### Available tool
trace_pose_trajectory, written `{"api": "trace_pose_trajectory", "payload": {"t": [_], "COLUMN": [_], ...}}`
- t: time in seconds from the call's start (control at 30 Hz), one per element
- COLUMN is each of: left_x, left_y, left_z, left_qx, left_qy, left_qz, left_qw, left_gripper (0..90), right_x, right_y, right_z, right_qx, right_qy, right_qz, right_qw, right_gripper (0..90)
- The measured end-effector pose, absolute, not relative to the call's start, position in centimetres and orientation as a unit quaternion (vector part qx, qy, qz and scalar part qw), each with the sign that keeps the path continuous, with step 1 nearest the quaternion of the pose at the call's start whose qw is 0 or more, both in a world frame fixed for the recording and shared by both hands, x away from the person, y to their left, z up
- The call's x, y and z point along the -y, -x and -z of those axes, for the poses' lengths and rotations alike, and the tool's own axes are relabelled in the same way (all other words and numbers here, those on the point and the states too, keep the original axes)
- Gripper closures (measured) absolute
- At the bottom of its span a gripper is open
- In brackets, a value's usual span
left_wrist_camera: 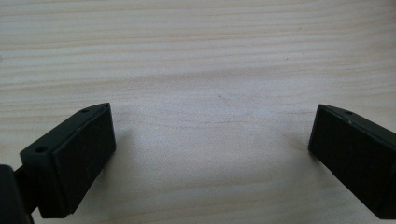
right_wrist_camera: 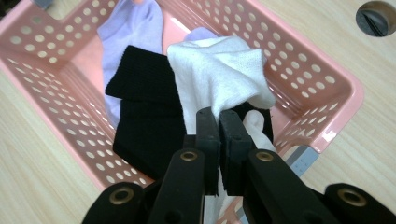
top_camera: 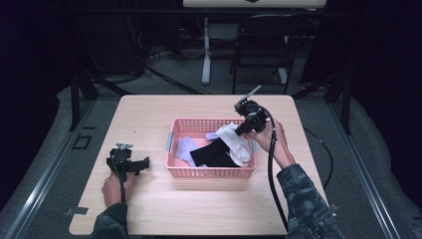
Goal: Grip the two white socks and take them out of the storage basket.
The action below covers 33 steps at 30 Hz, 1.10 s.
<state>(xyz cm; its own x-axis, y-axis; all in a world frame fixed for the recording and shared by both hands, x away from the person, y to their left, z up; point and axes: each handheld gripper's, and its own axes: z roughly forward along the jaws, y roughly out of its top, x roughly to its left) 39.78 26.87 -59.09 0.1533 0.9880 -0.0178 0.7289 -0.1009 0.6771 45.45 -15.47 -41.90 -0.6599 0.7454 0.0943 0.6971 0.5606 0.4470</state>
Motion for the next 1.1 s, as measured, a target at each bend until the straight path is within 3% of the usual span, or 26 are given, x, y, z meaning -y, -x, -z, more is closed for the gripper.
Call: {"api": "trace_pose_trajectory", "payload": {"t": [1.1], "left_x": [-26.9], "left_y": [-39.8], "left_z": [59.1], "left_qx": [-0.609], "left_qy": [-0.705], "left_qz": [-0.23], "left_qw": [0.281], "left_gripper": [0.7], "right_x": [18.8], "right_y": [-44.2], "right_z": [36.2], "right_qx": [-0.862], "right_qy": [-0.425], "right_qz": [-0.263], "right_qw": [0.086], "right_gripper": [87.9]}}
